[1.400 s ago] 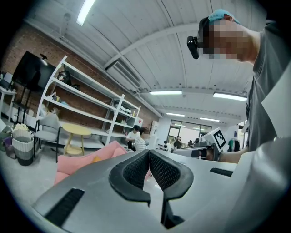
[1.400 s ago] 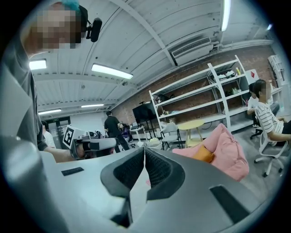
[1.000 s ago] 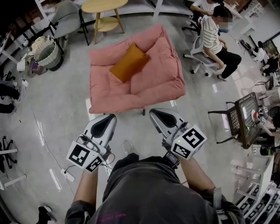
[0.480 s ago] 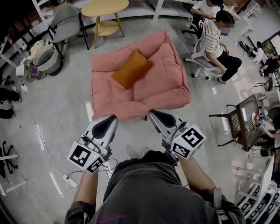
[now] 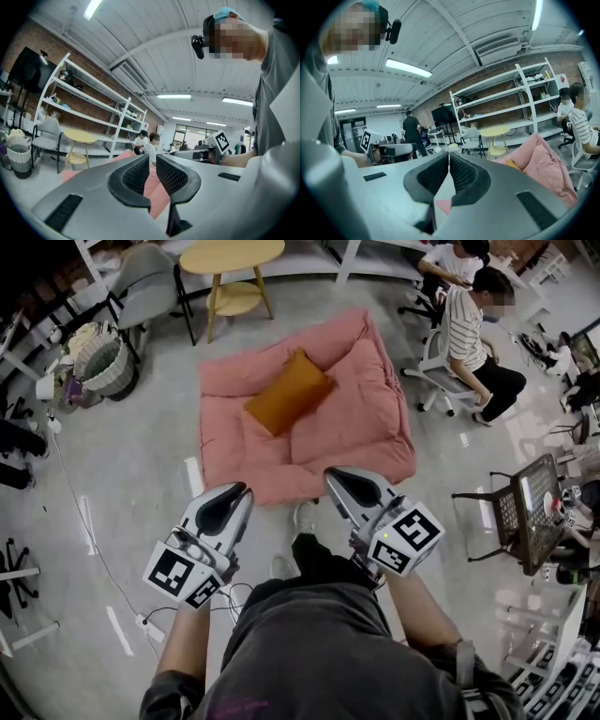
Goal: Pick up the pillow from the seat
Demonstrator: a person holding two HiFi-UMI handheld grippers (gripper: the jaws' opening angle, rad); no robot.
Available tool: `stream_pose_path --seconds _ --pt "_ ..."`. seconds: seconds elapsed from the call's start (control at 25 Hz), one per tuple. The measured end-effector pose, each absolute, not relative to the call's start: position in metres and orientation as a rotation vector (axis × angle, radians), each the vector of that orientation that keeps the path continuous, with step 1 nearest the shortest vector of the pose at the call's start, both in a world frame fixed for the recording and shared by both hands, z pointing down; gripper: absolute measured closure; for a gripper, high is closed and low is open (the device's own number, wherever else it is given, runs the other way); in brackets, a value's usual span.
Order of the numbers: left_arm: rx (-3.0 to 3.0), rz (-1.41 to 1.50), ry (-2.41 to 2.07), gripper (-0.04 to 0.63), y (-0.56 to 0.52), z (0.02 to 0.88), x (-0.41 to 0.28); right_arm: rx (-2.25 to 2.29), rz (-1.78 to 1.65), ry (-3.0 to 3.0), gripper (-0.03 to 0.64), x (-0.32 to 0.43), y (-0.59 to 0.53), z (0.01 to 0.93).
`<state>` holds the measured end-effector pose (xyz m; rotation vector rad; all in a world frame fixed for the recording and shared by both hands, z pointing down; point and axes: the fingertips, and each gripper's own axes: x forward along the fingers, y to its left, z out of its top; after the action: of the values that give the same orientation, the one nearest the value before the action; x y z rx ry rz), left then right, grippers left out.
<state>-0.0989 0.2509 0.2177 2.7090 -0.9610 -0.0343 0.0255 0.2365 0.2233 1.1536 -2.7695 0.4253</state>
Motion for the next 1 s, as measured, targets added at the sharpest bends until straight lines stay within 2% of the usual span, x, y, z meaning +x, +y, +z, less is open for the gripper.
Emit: stream_pose_path --seconds 1.0 --pt "2.606 0.108 -1.030 0.496 0.056 0.267 -0.012 1.044 0.515 -2.784 0.598 0.108 0.032 0.273"
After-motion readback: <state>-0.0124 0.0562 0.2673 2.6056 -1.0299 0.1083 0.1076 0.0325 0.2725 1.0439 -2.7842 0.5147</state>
